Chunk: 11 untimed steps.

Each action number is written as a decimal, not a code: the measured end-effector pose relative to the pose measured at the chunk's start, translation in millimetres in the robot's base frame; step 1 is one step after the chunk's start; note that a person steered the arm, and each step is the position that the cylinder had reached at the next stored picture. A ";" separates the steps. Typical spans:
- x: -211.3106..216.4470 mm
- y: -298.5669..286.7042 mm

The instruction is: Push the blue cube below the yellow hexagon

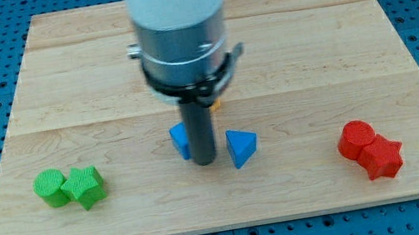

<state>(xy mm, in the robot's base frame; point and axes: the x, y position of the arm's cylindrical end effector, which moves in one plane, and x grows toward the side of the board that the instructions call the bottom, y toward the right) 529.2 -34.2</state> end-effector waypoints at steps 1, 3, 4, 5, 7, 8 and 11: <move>0.2 -15.8; 3.5 -66.6; -3.6 -66.6; -22.0 -61.2; -22.4 -51.7; -25.1 -5.9; -45.3 2.7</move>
